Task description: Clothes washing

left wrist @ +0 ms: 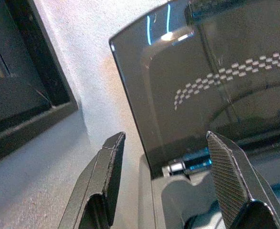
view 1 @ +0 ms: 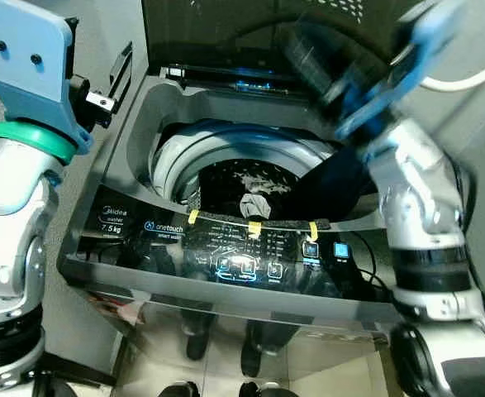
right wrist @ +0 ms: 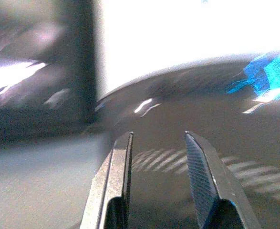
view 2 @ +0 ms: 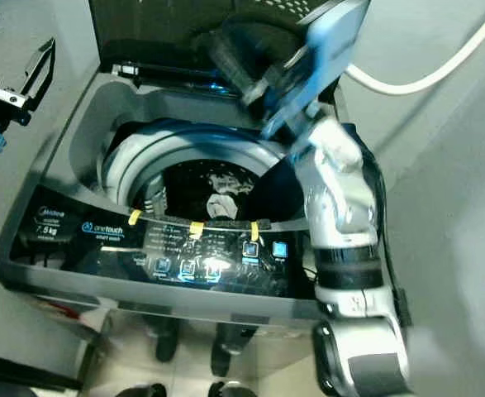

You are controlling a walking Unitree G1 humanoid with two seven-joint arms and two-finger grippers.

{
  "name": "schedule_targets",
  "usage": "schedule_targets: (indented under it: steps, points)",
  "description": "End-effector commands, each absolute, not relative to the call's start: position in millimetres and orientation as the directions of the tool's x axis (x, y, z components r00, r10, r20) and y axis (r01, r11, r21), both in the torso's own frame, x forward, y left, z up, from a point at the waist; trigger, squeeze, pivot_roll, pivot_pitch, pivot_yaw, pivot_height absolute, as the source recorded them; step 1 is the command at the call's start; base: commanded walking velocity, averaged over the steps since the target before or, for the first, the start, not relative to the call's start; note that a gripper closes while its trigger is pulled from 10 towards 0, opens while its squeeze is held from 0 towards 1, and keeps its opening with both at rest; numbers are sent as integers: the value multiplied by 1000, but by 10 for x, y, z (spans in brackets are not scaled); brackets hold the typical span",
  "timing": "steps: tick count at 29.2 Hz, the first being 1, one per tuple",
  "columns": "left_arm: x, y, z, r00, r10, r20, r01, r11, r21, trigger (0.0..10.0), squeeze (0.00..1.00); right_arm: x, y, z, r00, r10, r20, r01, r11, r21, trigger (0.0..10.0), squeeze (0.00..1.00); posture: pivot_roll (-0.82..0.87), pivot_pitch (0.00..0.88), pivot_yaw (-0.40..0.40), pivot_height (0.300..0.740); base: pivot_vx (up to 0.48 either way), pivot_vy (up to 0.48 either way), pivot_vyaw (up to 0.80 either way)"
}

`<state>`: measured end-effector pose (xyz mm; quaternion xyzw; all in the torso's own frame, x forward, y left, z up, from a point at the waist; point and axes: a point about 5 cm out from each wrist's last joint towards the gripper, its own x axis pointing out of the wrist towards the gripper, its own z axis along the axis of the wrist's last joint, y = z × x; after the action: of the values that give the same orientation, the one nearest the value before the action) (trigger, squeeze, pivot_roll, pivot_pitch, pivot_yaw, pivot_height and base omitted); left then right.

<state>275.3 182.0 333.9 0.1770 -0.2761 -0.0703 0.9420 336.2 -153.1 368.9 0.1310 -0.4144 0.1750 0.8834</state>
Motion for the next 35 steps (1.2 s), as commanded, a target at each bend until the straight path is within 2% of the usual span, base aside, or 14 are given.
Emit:
schedule_targets:
  steps: [1,2,3,4,7,9,11,15,22,32,35]
  points:
    - [2748,1777,3308,835,-240,495,42,925,377,10000,0,3381,-1643,3611,630,78,773,-317,934,164,10000,0,107,72,19,740,0,0,0]
    - [2765,1761,3264,841,-239,485,53,929,366,10000,0,3352,-1644,3558,630,42,775,-253,955,154,10000,0,107,72,22,740,0,0,0]
    - [2765,1761,3264,841,-239,485,53,929,366,10000,0,3352,-1644,3558,630,42,775,-253,955,154,10000,0,107,72,22,740,0,0,0]
    - [2794,1737,3194,851,-231,471,76,942,326,10000,0,3286,-1554,3418,643,55,764,-204,974,101,10000,0,102,70,24,740,0,0,0]
    - [2832,1721,3157,859,-210,467,95,962,256,10000,0,3249,-1406,3223,690,102,716,-241,966,95,10000,0,99,66,23,740,0,0,0]
    - [2832,1721,3157,859,-210,467,95,962,256,10000,0,3249,-1406,3223,690,102,716,-241,966,95,10000,0,99,66,23,740,0,0,0]
    - [2885,1680,3136,862,-200,466,108,970,216,10000,0,3195,-1247,3038,731,141,667,-286,952,111,10000,0,79,60,25,740,0,0,0]
    - [2965,1639,3107,867,-192,461,122,977,176,10000,0,3172,-1157,2929,761,140,634,-298,943,150,10000,0,72,57,28,740,0,0,0]
    - [3071,1601,3084,869,-162,468,121,986,118,10000,0,3241,-1086,2910,793,93,602,-261,945,197,10000,0,51,40,18,740,0,0,0]
    - [3072,1614,3061,870,-143,472,103,989,110,10000,0,3221,-1022,2903,804,116,584,-279,940,198,10000,0,57,35,8,740,0,0,0]
    - [3084,1616,3056,867,-143,478,101,989,112,10000,0,3221,-996,2901,804,122,582,-284,939,196,10000,0,57,34,6,740,-359,0,0]
